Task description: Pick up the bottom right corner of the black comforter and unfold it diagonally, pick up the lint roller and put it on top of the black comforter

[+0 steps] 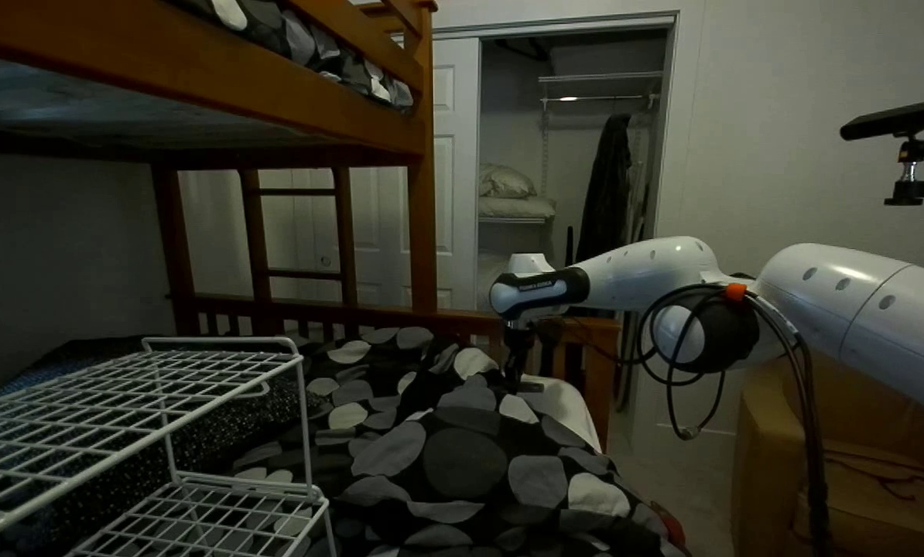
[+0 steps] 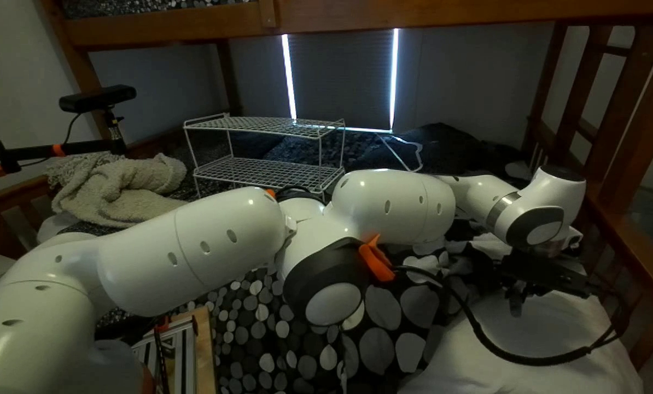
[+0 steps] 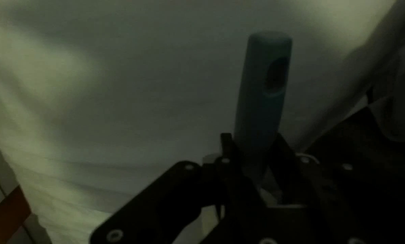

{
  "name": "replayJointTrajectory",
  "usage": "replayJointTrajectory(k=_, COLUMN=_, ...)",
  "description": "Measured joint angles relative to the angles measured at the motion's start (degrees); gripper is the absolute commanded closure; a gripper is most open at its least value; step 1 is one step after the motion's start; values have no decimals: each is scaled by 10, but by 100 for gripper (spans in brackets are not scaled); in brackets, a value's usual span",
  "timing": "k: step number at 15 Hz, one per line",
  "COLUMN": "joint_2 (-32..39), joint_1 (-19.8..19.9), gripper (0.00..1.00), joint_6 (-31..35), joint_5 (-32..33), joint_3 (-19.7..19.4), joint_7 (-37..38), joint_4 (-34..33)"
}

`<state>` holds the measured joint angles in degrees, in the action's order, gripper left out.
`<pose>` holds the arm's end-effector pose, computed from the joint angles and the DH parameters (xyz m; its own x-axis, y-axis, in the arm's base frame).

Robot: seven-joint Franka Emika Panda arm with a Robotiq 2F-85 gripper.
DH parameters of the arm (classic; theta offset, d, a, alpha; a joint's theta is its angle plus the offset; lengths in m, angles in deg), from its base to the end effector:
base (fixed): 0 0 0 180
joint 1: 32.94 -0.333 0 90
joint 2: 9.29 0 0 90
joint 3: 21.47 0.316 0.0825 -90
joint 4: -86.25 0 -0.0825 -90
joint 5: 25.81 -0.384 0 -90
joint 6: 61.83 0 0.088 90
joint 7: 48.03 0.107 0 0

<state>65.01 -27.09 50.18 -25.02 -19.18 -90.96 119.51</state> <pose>0.8106 -0.0701 0.2023 0.7863 0.6133 0.0743 0.6127 -0.7896 0.0345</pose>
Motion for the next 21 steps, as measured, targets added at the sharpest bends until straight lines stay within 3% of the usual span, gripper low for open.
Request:
replayJointTrajectory(k=14, joint_2=-29, joint_1=45, gripper=93, joint_6=7, joint_5=-28, joint_3=38, joint_7=-26, joint_4=-4)
replayJointTrajectory(k=21, joint_2=-57, joint_1=58, gripper=93, joint_6=-1, joint_5=-28, joint_3=39, joint_7=-24, joint_4=-2)
